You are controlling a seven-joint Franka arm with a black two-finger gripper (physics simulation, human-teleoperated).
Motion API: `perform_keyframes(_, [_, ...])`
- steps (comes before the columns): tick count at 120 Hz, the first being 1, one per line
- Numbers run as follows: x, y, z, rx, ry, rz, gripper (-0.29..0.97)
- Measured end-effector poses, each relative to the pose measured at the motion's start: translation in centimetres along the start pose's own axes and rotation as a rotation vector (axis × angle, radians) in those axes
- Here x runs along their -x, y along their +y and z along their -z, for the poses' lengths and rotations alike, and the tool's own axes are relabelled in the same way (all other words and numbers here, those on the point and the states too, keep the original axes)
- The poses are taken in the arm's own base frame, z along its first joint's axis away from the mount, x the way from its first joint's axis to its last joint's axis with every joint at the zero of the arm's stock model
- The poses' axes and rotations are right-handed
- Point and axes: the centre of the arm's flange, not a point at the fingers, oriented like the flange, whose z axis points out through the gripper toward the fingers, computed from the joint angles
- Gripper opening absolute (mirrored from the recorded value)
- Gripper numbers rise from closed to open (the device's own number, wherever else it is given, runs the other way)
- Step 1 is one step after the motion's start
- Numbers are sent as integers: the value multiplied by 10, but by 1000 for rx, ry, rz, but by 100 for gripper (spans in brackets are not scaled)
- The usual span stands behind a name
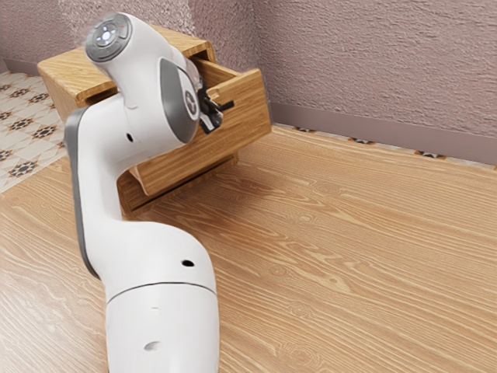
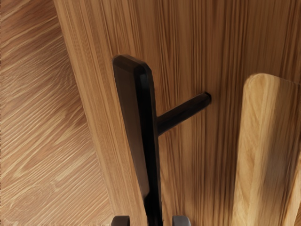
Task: Pull the drawer handle with one arm to open the drawer
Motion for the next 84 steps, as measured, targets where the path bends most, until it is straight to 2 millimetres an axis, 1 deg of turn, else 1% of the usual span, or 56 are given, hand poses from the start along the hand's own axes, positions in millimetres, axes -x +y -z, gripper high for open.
perform_keyframes(16, [3,-3,4,1,-3,-2,2])
perform_keyframes(31, [7,-5,16,16,-1,-8,2])
perform_keyframes(46, [12,-5,23,27,-3,-15,2])
perform_keyframes(52, [19,-8,27,30,-11,-27,2])
perform_keyframes(58, [34,-13,37,38,-29,-50,3])
perform_keyframes(65, [63,-28,63,56,-71,-99,3])
perform_keyframes(69, [89,-39,89,75,-111,-142,3])
perform_keyframes(74, [122,-55,127,101,-171,-205,4])
perform_keyframes(79, [162,-72,177,122,-259,-284,6])
perform_keyframes(84, [189,-86,221,133,-337,-346,8])
